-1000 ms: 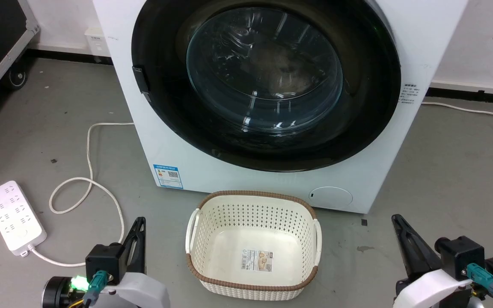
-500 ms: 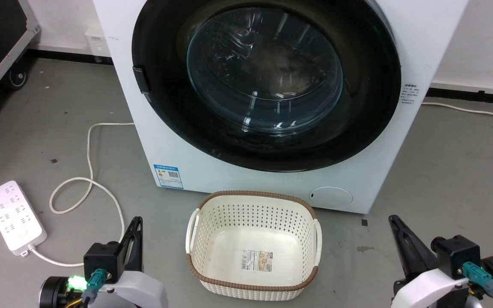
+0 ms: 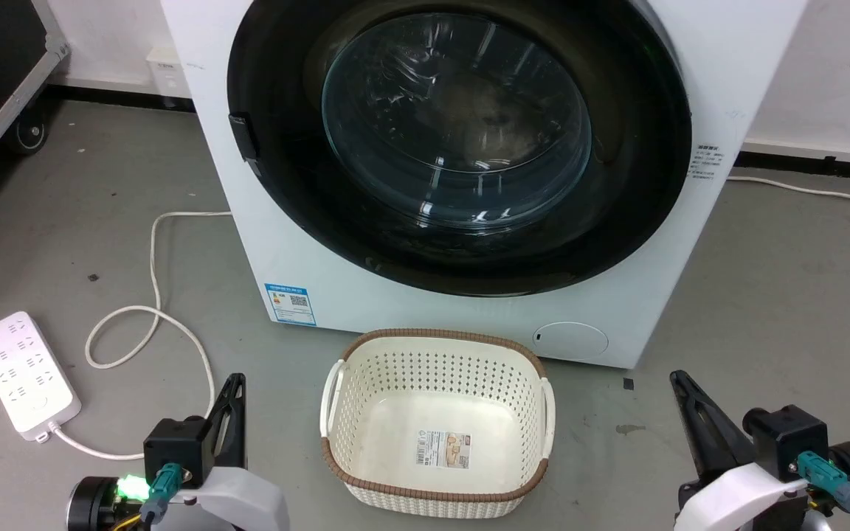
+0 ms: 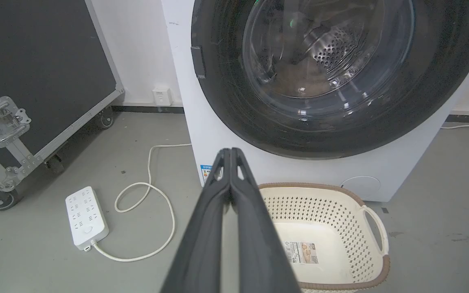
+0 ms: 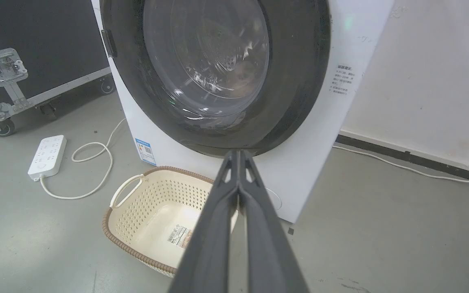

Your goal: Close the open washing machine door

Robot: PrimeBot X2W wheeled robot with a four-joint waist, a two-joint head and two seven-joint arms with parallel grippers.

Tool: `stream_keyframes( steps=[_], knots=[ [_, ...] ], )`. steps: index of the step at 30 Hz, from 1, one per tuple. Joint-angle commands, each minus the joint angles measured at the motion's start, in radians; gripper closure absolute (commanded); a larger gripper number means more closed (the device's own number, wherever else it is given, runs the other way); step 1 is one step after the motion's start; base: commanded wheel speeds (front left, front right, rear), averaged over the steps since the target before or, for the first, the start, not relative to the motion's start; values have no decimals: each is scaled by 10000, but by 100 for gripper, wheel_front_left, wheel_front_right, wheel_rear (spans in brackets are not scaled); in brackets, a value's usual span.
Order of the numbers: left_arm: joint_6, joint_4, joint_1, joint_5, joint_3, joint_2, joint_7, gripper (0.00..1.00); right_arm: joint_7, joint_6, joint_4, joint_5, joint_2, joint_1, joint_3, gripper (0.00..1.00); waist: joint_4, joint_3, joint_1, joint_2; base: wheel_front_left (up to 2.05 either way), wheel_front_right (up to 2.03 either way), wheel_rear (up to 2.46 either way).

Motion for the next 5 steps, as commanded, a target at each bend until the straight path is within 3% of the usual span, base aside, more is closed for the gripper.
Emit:
stream_keyframes(
  steps=[1, 5],
  knots=[
    [28, -45, -150, 26, 11, 1, 5, 100, 3, -7, -51, -74, 47, -142, -3, 100, 0, 0, 0, 0, 0, 0, 0],
    [28, -45, -150, 26, 11, 1, 5, 100, 3, -7, -51, -74, 47, -142, -3, 100, 0, 0, 0, 0, 0, 0, 0]
  ],
)
